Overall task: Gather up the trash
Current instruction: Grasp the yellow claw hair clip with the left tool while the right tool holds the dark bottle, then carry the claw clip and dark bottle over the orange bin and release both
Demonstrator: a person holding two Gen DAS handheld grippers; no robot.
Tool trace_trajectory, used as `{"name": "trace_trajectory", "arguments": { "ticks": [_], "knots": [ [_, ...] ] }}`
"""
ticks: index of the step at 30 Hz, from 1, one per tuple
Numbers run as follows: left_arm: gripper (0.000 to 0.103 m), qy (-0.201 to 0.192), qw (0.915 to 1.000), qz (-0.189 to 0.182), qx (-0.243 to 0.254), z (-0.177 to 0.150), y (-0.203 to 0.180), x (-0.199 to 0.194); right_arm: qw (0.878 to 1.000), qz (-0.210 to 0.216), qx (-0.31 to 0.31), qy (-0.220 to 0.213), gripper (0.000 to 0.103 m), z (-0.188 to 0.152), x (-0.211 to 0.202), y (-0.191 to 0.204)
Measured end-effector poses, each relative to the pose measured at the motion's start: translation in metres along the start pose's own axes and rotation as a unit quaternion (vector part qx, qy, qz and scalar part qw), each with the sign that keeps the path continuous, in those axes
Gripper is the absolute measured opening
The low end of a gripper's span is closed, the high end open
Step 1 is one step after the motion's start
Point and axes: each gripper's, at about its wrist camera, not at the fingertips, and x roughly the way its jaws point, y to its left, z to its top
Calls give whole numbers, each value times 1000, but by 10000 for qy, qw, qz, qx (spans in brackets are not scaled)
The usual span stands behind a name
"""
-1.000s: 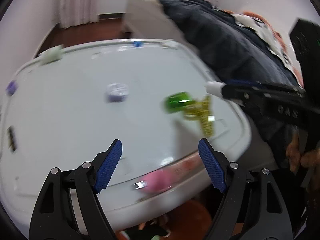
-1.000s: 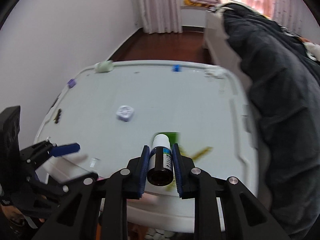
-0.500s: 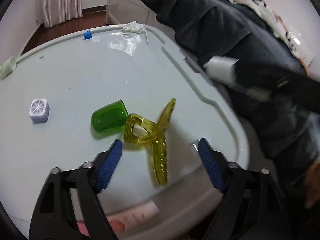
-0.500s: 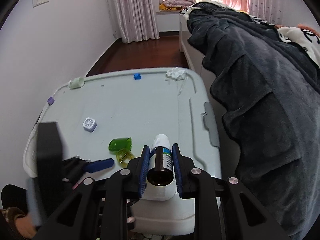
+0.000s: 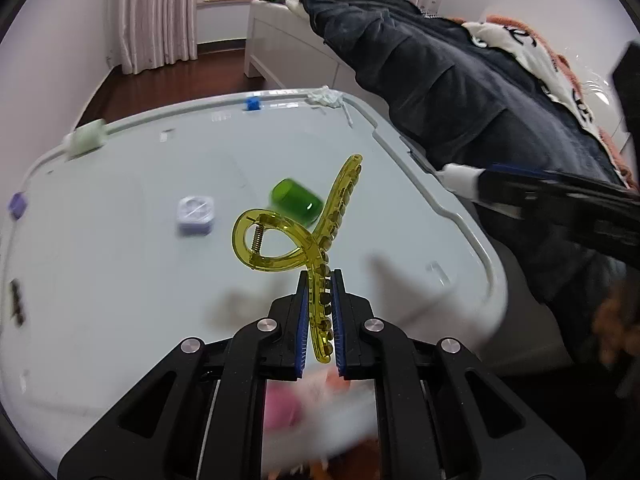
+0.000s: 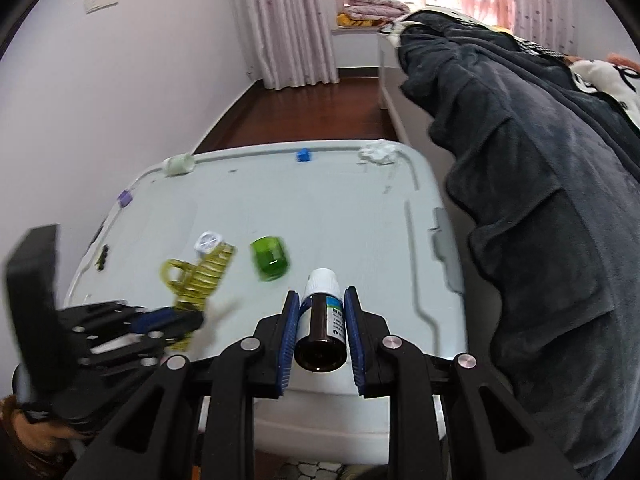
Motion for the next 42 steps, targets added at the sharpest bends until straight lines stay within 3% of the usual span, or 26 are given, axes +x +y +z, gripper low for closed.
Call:
{"name": "trace_trajectory", "arguments": {
  "ticks": [3,8,12,17,18,19,20,21,22,24,27,33,38,42],
  "knots": [
    [10,155,9998,31,109,-30,3,-35,9995,166,-240,69,23,-15,-5,25],
    [10,622,9980,-6,117,-87,6,-66,9956,682,-464,438,23,-69,-11,71],
    [10,1069,9941,-106,-148,-137,14,-70,9896,990,-528,895,23,-115,-9,100],
    [10,1492,9875,-105,-487,-171,28,-58,9817,1012,-690,1459,23,-159,9,126],
    [13,1517,9868,-91,-558,-172,32,-58,9798,1044,-691,1558,24,-163,13,129],
    [24,1544,9860,-78,-625,-173,35,-59,9788,1053,-703,1612,27,-164,15,130],
    [34,1529,9859,-25,-683,-175,38,-61,9792,1005,-720,1611,44,-167,16,132],
    [56,1480,9860,105,-765,-175,43,-64,9797,953,-734,1604,64,-168,17,133],
    [63,1421,9862,218,-824,-174,46,-67,9803,889,-760,1592,67,-169,17,134],
    [63,1261,9871,265,-948,-171,53,-75,9830,719,-825,1475,78,-170,14,134],
    [63,1079,9882,293,-1046,-168,56,-82,9854,609,-794,1376,83,-167,14,128],
    [64,717,9935,518,-713,-154,46,-91,9891,643,-412,1259,91,-157,12,111],
    [65,437,9955,490,-679,-119,50,-89,9902,771,-47,1161,91,-141,7,96],
    [68,83,9970,440,-628,-77,56,-84,9938,805,169,743,95,-101,-12,81]
  ]
}}
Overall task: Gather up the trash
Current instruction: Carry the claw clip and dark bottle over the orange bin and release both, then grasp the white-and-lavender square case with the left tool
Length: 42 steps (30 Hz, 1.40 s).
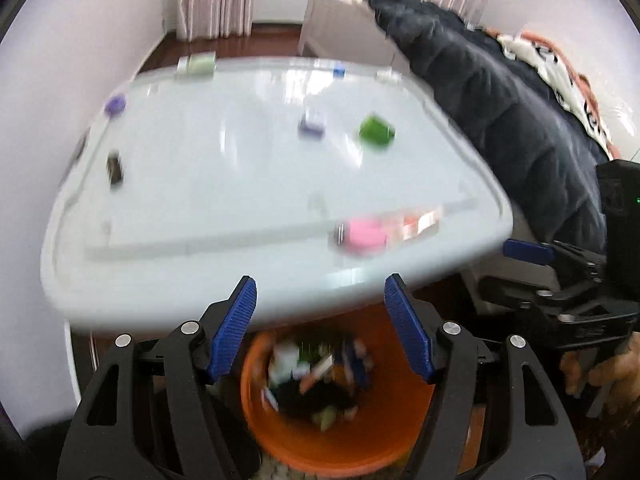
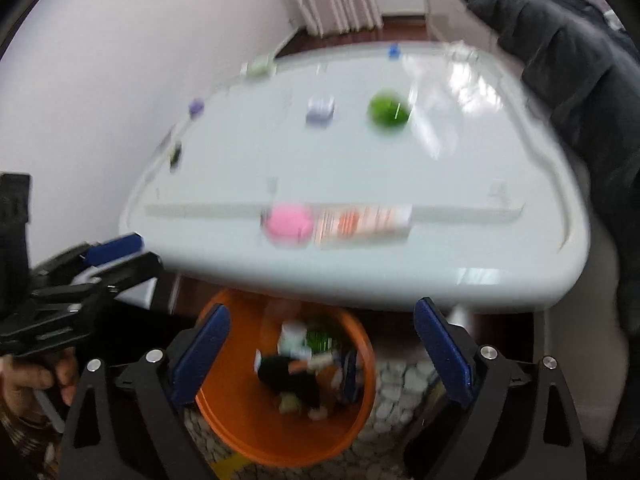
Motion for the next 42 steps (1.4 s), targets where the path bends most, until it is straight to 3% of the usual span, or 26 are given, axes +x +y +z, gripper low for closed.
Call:
{"name": "trace_trajectory", "arguments": {
  "ticks": [3,8,12,15,23,26,29,31,38,42],
  "knots": [
    [72,-116,9997,91,198,35,-4,18,9986,-139,-34,-511,97,39,-23,-5],
    [72,38,9988,360,320,84,-5,72,9915,-448,-45,-1219,97,101,-36,-16],
    [72,158,9980,578,222,114,1,115,9837,-843,-7,-1587,97,111,-25,-29],
    [72,149,9974,656,273,129,0,138,9876,-807,247,-1323,97,110,-9,-45],
    [70,113,9941,838,675,144,-8,177,9885,-358,765,-1258,97,111,-12,-65],
    [60,224,9941,872,608,144,-1,187,9886,-205,901,-1193,97,109,-12,-69],
    [45,287,9939,908,557,143,5,194,9891,-138,913,-1143,97,110,-11,-69],
    [33,186,9935,964,577,142,5,191,9896,-176,870,-1130,97,109,-11,-68],
    [33,33,9975,684,162,137,21,164,9908,-558,744,-982,97,109,0,-68],
    [33,-119,9980,579,220,134,20,143,9911,-869,559,-840,97,117,14,-68]
  ]
}}
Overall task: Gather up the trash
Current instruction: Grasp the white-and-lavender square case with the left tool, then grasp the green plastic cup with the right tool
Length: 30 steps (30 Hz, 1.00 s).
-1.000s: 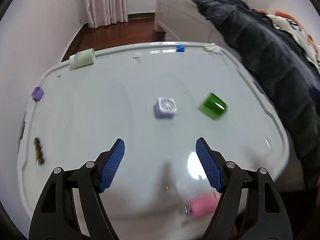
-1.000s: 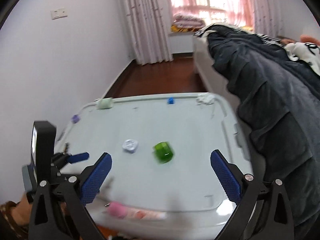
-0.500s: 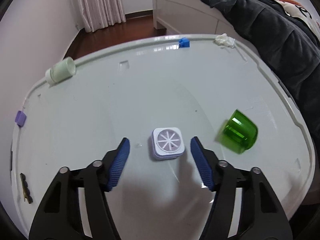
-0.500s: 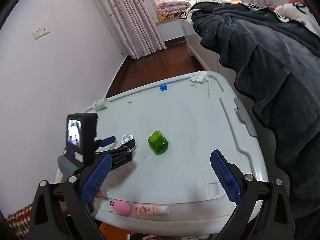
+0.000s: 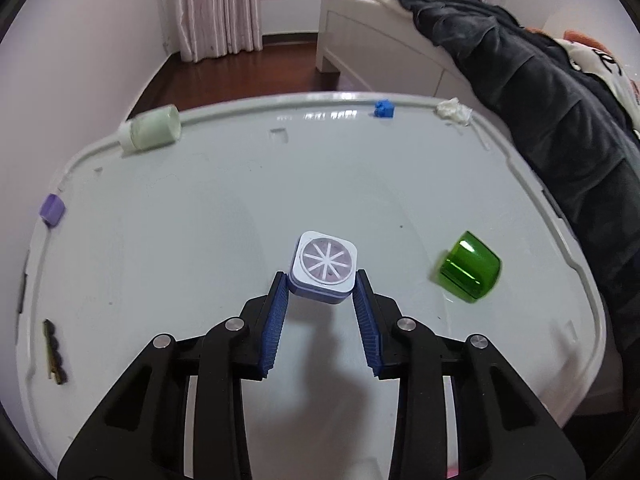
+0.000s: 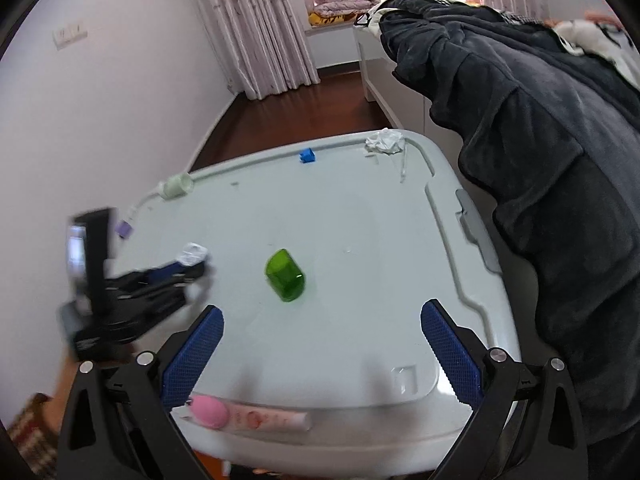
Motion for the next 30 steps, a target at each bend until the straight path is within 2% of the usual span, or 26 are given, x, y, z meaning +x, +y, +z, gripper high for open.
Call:
{"name": "trace_trajectory", "arguments": {
  "ticks": [2,4,9,14,16,18,19,21,28,30],
  "knots": [
    [33,-63,10000,-46,18,0,1,-8,9990,-282,-318,130,97,6,17,8],
    [33,-138,9998,-98,43,-1,1,-16,9971,-389,-581,305,97,11,36,17],
    [33,-181,9996,-96,214,-7,1,-26,9837,-593,-1607,543,97,23,97,53],
    [33,-128,9995,-167,242,-13,7,-30,9806,-545,-1688,830,94,22,134,62],
    [33,-127,9995,-198,231,-14,9,-31,9806,-590,-1638,895,90,23,143,63],
    [33,-126,9994,-231,220,-16,11,-33,9787,-661,-1698,945,68,21,150,66],
    [33,-135,9994,-240,209,-16,11,-34,9796,-549,-1676,961,62,20,151,67],
    [33,-138,9994,-265,190,-16,12,-36,9806,-463,-1626,990,43,21,150,68],
    [33,-170,9992,-329,136,-16,9,-39,9843,-158,-1496,925,42,17,126,71],
    [33,-192,9992,-319,165,-16,6,-42,9867,-37,-1373,873,39,17,114,68]
  ]
}}
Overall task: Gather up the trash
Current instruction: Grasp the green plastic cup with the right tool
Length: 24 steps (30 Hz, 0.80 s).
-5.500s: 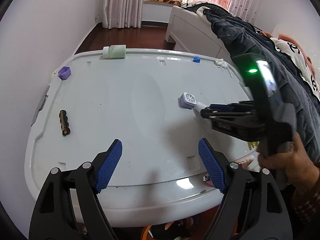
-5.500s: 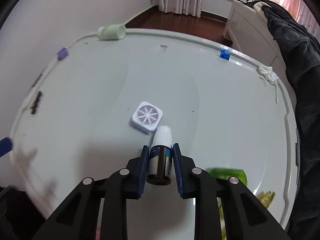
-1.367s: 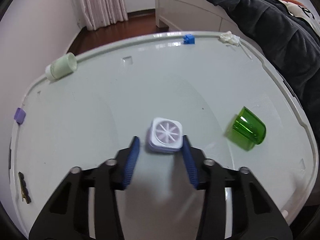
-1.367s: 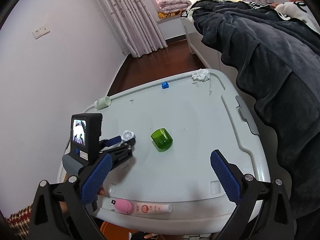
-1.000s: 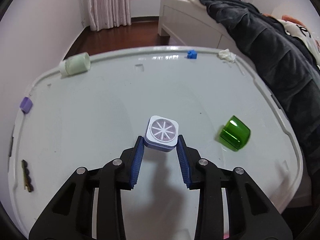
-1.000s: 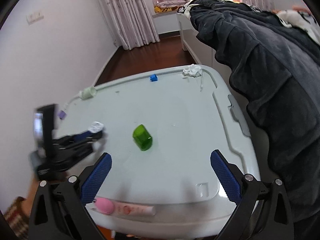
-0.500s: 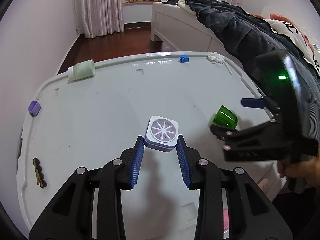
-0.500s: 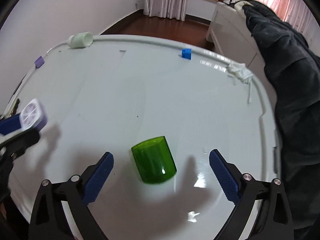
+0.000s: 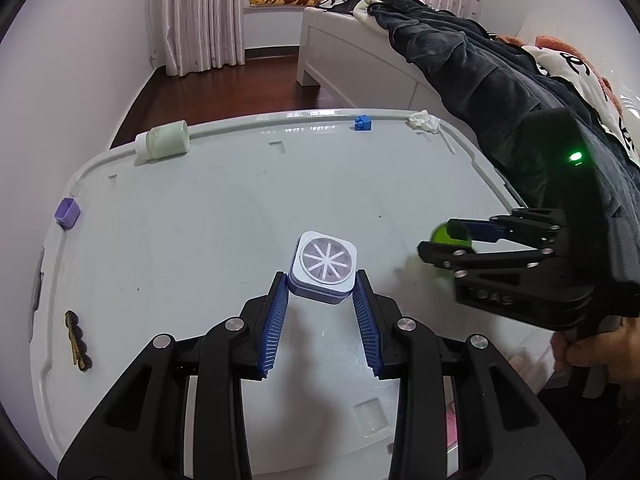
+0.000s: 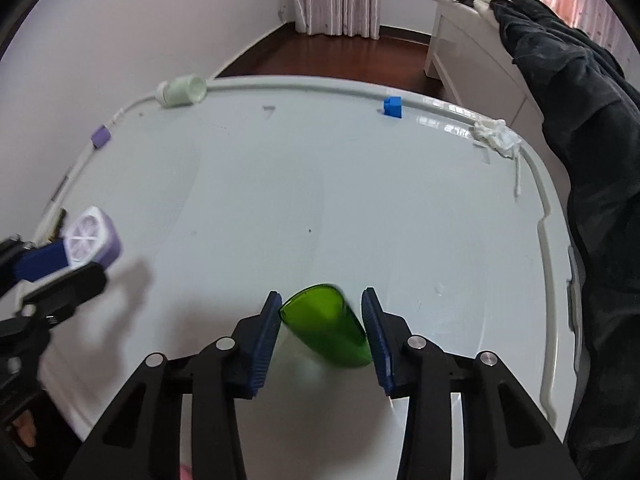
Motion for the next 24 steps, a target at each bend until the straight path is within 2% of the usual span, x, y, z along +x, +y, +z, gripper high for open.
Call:
{"name": "trace_trajectory", "arguments": {
  "ticks": [6,11,13,16,17,19,21,24],
  "knots": [
    [33,-68,9997,47,212,-19,-13,-29,9996,47,-155,-241,39,-16,-38,13],
    [33,-65,9998,-48,174,-46,-26,-50,9998,12,-97,-180,39,-32,-38,8],
    [33,-137,9997,-26,182,-53,-31,-59,9999,-33,-85,-133,43,-32,-33,2],
    [33,-203,9997,-63,77,-61,-31,-68,9999,138,-6,-77,53,-33,-24,-2],
    [33,-204,9998,-79,42,-63,-30,-69,9998,212,-2,-70,59,-32,-22,-1],
    [33,-191,9998,-77,7,-65,-28,-69,9994,321,-55,-71,64,-31,-18,4],
    [33,-160,9998,-78,-37,-66,-23,-66,9994,193,-271,-34,69,-32,-12,15],
    [33,-132,9998,-112,-135,-68,-18,-65,9984,-11,-571,38,69,-35,-2,28]
  ]
}}
